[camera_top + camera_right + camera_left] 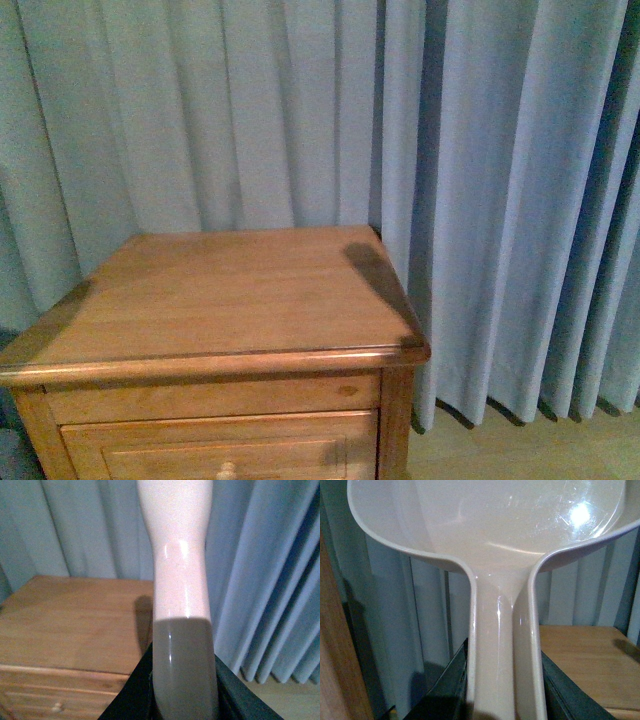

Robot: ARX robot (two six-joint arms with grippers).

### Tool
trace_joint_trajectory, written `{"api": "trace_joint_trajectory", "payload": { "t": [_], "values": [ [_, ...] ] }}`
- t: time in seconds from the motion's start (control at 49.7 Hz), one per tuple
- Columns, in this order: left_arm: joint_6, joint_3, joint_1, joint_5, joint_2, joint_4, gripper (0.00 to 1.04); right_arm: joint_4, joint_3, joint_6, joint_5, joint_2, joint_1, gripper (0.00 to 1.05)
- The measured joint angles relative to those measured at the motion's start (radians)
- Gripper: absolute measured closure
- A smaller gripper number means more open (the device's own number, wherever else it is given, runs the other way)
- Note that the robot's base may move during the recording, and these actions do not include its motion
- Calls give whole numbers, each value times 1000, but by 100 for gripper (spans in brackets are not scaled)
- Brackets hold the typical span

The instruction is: Clean up trash

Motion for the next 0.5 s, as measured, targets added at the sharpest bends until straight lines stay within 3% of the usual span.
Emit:
{"api": "trace_joint_trajectory", "payload": {
  "t": [0.181,0.503],
  "values": [
    [0,0,0,1,0,0,78,-29,-71,-1,-13,-153,-90,85],
    [0,0,0,0,0,0,78,39,-132,-52,41,-206,-67,85]
  ]
}}
